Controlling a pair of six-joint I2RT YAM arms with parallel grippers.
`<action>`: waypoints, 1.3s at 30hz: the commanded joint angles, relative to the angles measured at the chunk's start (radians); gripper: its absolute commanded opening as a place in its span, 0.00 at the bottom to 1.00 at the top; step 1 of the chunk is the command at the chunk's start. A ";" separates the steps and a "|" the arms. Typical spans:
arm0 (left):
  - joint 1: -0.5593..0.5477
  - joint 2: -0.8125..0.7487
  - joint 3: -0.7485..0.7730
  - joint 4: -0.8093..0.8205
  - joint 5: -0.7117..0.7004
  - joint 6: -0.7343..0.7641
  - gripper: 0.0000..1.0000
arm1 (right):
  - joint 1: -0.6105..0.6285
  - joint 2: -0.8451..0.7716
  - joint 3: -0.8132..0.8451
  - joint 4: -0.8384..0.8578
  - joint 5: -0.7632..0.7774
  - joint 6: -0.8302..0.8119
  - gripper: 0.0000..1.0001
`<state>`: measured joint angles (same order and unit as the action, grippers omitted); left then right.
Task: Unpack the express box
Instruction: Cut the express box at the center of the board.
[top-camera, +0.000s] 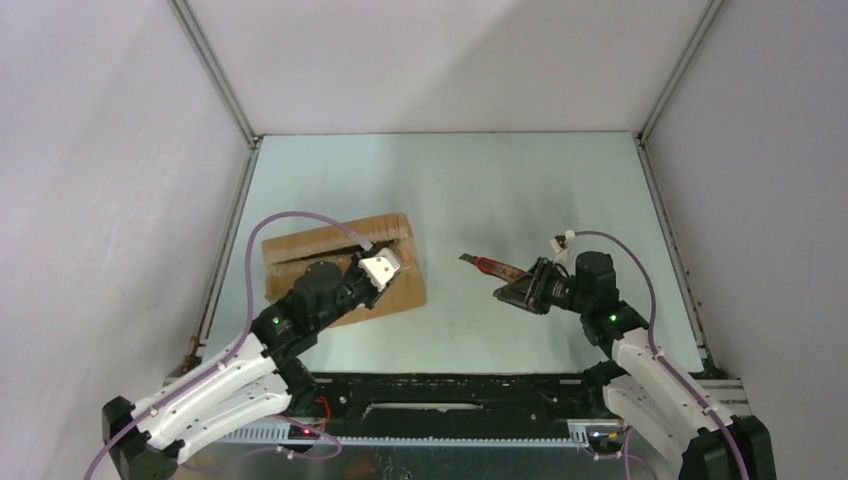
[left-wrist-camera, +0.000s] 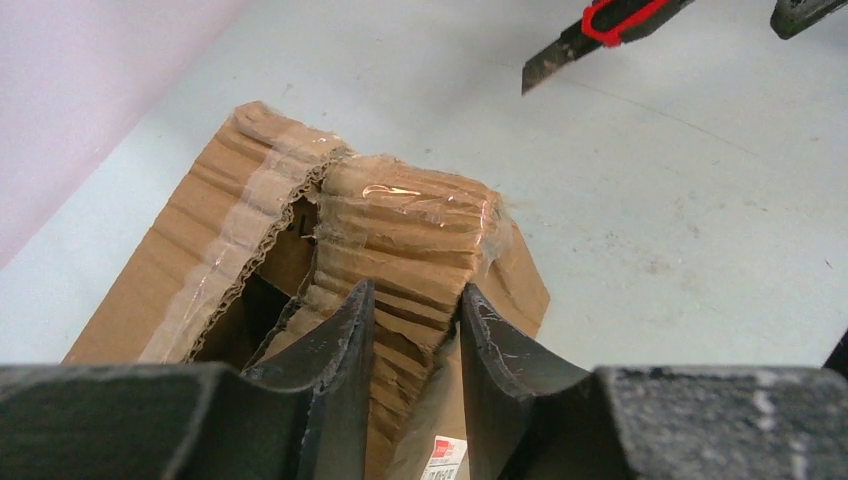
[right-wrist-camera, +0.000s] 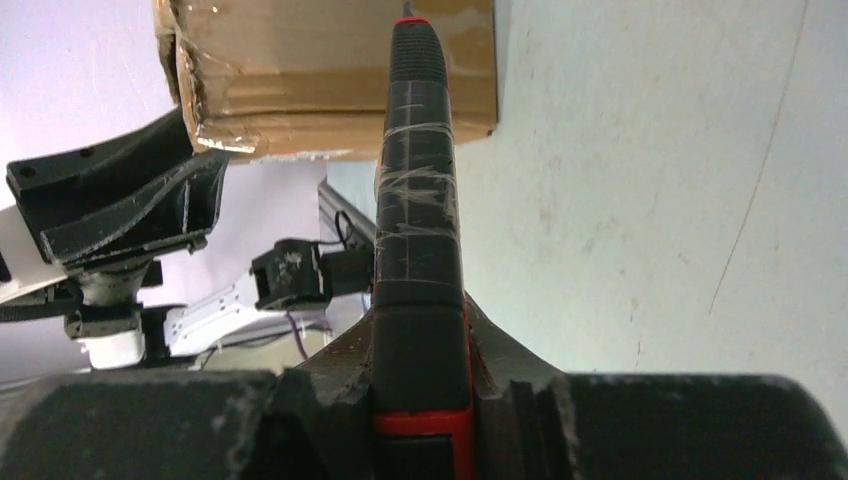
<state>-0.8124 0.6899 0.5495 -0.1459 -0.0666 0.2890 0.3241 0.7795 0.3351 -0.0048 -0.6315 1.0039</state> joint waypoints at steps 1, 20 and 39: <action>-0.002 -0.037 -0.032 -0.064 0.128 -0.019 0.00 | -0.005 -0.038 0.029 -0.040 -0.129 -0.021 0.00; -0.092 0.040 0.021 -0.272 0.667 -0.071 0.00 | -0.097 -0.152 0.084 -0.069 -0.233 -0.005 0.00; -0.091 0.049 0.041 -0.251 0.543 -0.105 0.38 | -0.302 -0.196 0.179 -0.395 -0.376 -0.228 0.00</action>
<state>-0.8902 0.7002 0.5743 -0.2283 0.5030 0.2779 0.0238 0.5926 0.4515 -0.3542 -0.9771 0.8352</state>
